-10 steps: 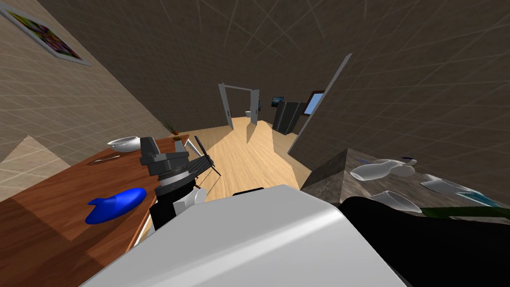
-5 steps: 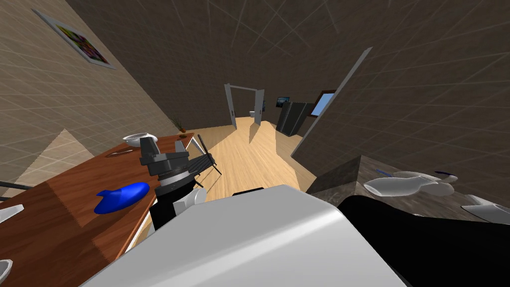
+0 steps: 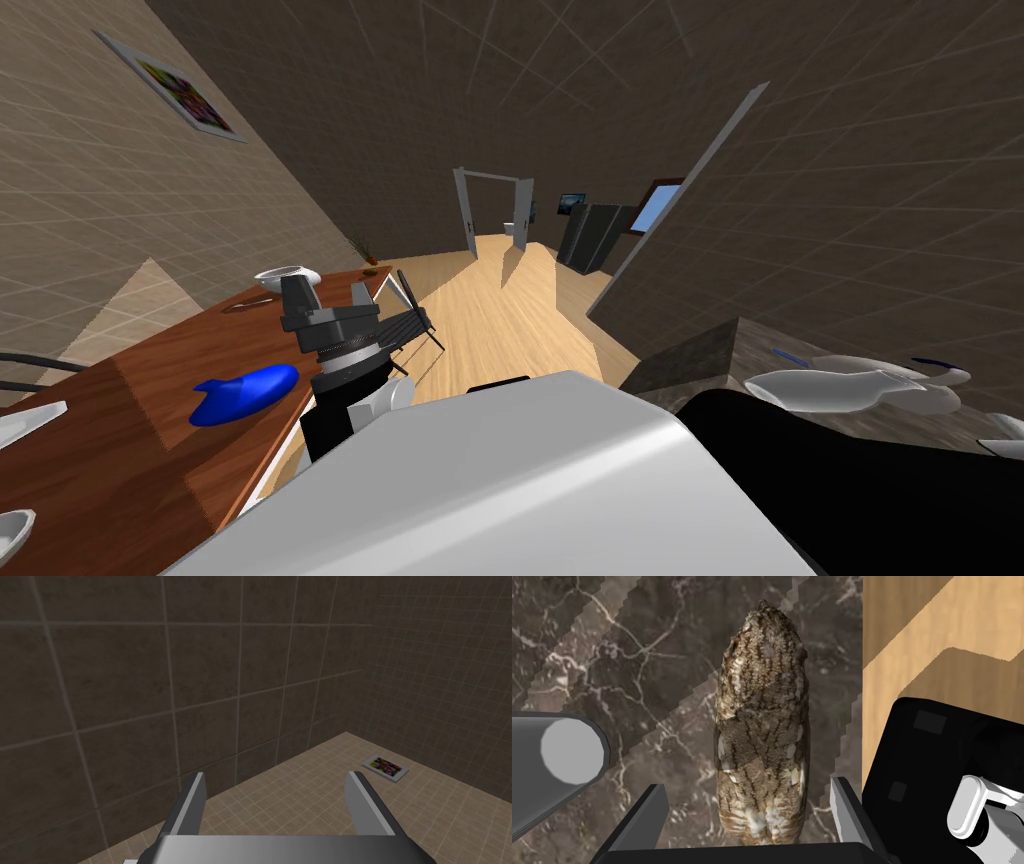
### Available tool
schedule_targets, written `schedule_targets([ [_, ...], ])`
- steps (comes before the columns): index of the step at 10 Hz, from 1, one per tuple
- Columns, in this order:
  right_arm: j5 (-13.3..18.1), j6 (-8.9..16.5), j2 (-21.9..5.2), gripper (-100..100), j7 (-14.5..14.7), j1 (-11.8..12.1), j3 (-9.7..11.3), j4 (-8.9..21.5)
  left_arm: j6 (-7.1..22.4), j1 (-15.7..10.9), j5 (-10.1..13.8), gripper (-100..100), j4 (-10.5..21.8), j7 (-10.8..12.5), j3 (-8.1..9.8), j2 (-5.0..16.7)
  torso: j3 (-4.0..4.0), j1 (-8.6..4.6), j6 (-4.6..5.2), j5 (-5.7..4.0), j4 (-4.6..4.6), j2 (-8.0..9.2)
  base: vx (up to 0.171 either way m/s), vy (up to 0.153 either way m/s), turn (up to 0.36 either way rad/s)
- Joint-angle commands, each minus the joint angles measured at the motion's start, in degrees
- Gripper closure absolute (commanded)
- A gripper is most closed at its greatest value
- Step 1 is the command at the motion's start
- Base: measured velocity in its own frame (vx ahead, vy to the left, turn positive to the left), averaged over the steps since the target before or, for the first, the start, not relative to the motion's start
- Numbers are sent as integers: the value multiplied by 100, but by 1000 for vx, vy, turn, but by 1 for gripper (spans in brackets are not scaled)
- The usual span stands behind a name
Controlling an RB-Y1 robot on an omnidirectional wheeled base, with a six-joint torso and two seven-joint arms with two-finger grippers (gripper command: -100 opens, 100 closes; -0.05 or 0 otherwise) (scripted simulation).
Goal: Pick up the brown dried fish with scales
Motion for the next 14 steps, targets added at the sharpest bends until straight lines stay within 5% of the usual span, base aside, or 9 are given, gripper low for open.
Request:
schedule_targets([
  [1, 59, 94, 171, -100, -39, -56, 68, 30, 0, 0, 0, 0, 0, 0, 0, 0, 0, 0, 0, 0, 0, 0, -13, -20, 103],
  [5, 128, 207, 355, -100, -96, -129, 151, 52, 0, -1, 0, 0, 0, 0, 0, 0, 9, -5, 0, -2, 4, 15, -23, -26, 80],
  [6, 139, 209, 368, 100, -107, -143, 161, 64, 0, 0, 0, 0, 0, 0, 0, 0, 6, 1, 1, 1, 3, 10, -2, 0, -12],
  [10, 137, 208, 367, 100, -109, -140, 161, 62, 0, 0, 0, 0, 0, 0, 0, 0, 3, 1, -1, -1, 2, 4, 0, 0, 0],
  [11, 138, 208, 367, 0, -108, -140, 162, 62, 0, 0, 0, 0, 0, 0, 0, 0, 3, 2, -1, -1, 2, 5, 0, 0, 0],
  [12, 59, 94, 171, 100, -39, -56, 68, 30, 0, 0, 0, 0, 0, 0, 0, 0, 3, 2, -1, -1, 2, 5, 20, 22, -195],
  [14, 0, 0, 0, 100, 0, 0, 0, 0, 0, 0, 0, 0, 0, 0, 0, 0, -1, 21, 3, 5, -1, -2, 27, 38, -105],
])
